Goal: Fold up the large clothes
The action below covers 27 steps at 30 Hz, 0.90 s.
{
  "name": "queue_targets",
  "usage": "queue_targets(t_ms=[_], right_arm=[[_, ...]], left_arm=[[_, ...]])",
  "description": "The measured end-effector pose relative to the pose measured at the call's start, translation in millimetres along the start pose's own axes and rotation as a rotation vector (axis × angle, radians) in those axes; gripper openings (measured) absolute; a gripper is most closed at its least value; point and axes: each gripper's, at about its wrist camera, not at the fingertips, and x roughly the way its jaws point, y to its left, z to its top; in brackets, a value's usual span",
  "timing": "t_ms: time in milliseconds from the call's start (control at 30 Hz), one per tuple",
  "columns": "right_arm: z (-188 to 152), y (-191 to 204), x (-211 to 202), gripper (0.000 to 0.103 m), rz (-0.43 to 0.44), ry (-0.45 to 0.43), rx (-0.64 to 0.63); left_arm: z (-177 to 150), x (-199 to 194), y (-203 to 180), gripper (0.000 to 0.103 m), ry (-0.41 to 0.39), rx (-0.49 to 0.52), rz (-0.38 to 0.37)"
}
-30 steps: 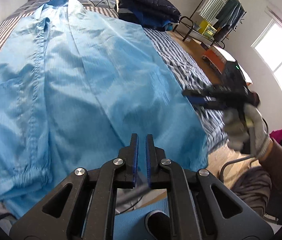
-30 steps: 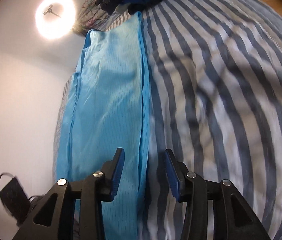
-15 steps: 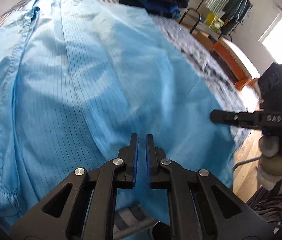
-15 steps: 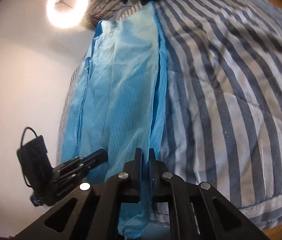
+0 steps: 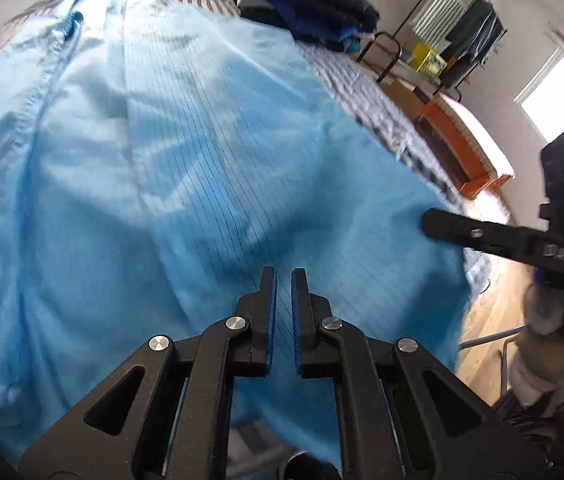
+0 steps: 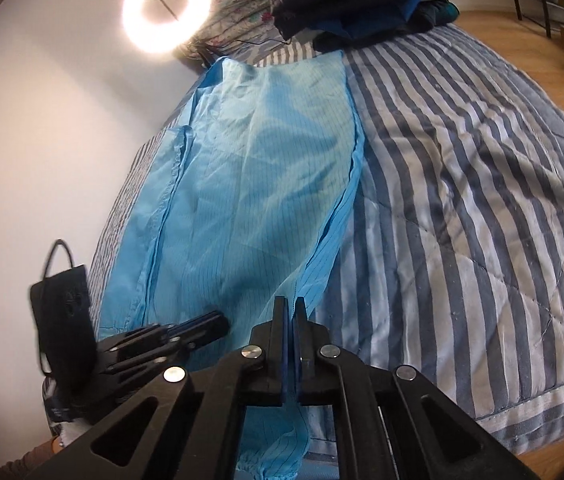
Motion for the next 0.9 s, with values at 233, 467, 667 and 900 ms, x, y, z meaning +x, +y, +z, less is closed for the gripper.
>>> queue_targets(t_ms=[233, 467, 667, 900], right_arm=[[-0.9, 44.4, -7.9, 0.0, -0.079, -0.038, -0.185], [-5.3, 108.0, 3.6, 0.0, -0.127, -0.039, -0.393], [-18.7, 162.4, 33.4, 0.0, -0.143, 0.011, -0.573], [-48.3, 205.3, 83.0, 0.0, -0.154, 0.126, -0.724]], left_arm=[[-4.9, -98.2, 23.0, 0.004, -0.142, 0.005, 0.025], [-16.1, -167.7, 75.0, 0.004, -0.243, -0.076, 0.112], [-28.7, -193.8, 114.7, 0.004, -0.291, -0.168, 0.145], [-42.0, -211.5, 138.3, 0.004, -0.32, -0.224, 0.163]])
